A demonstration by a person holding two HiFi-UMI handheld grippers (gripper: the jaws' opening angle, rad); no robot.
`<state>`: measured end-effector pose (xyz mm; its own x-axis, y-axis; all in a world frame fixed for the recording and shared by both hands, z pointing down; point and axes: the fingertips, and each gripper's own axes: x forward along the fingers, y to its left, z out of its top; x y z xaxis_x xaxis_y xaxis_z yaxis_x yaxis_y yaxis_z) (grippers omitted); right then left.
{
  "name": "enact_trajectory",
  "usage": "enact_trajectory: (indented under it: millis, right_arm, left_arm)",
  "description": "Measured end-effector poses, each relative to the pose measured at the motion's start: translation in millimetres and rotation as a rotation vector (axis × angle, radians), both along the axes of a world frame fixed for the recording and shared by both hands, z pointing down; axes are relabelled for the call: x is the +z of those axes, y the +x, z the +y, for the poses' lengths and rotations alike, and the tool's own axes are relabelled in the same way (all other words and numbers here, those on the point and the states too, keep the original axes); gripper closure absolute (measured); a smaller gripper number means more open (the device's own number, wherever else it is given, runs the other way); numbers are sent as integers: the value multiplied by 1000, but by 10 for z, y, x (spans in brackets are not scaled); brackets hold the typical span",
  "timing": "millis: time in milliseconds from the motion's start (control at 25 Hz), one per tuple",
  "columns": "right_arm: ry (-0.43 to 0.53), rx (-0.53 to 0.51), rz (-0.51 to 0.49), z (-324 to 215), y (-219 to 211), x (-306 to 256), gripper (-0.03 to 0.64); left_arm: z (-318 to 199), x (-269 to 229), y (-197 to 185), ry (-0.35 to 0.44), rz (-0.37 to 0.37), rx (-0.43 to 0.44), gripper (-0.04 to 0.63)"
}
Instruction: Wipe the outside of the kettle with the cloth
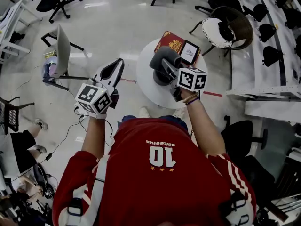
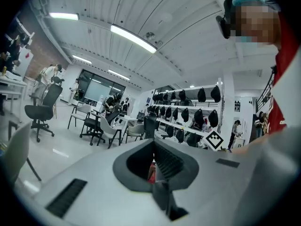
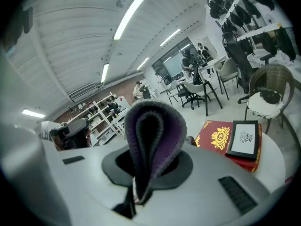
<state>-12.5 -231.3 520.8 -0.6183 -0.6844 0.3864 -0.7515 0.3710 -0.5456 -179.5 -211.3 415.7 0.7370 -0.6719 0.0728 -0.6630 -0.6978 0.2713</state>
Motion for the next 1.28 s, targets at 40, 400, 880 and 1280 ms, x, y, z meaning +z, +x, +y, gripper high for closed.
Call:
enact_trajectory:
  millis: [40,400,880,1280]
  right_arm:
    - [11,8,7,-2,65,-40,572]
    - [88,66,45,-105,874,-229,572]
    - [136,-137,185,-185,1372,200,572]
    - [225,-424,346,-316,1263,631,572]
  left_arm:
    - [1,4,16,1,2,0,588]
    - [22,-24,289,-10,52,-29,588]
    - [104,-59,734,2,-42,-144,588]
    - [149,-66,887,0,-128,-275,588]
